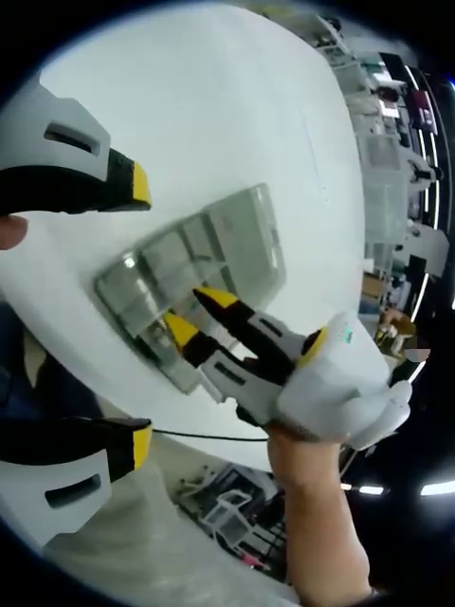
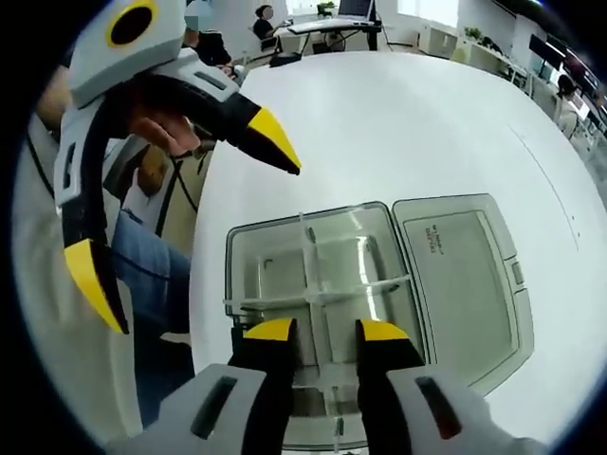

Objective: Insert the divider into the dual guide fixture by aligning both edges with the guide slots and pushing it downward to the bottom, including one-sided entry, uneven engagement, binding, and posture correction.

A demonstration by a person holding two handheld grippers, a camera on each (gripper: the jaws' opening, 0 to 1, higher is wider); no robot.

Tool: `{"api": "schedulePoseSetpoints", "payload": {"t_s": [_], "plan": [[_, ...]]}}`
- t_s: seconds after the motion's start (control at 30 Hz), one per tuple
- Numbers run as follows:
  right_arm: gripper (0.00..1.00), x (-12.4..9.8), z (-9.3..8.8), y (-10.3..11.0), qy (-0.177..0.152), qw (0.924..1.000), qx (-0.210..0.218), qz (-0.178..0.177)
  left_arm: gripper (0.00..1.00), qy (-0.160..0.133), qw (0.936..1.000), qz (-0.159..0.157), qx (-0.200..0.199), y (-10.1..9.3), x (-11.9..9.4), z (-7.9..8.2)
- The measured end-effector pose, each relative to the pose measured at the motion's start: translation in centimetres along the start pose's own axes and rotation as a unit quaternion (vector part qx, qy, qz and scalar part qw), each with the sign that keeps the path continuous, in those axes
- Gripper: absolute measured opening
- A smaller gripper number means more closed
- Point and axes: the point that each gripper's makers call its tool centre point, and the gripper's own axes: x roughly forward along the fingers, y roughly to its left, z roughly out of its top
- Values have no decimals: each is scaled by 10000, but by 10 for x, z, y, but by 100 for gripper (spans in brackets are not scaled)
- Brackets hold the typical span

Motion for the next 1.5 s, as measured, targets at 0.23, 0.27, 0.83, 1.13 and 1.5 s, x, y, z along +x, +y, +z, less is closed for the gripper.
{"api": "schedulePoseSetpoints", "payload": {"t_s": [0.23, 0.27, 0.83, 1.13, 1.5], "plan": [[25, -2, 3, 2, -146, 9998, 120, -70, 88, 31, 10000, -21, 25, -1, 1, 0], [26, -2, 3, 2, -184, 9997, 155, -74, 88, 33, 10000, -26, 17, -2, 1, 0], [36, -7, 8, 3, -549, 9970, 488, -243, 88, 62, 10000, -6, -15, 1, 5, -2], [39, -9, 7, 0, -629, 9958, 585, -329, 88, 69, 10000, 2, 0, 0, 6, -1], [41, -16, 8, 3, -835, 9922, 833, -406, 88, 96, 10000, 4, 21, 0, 7, -2]]}}
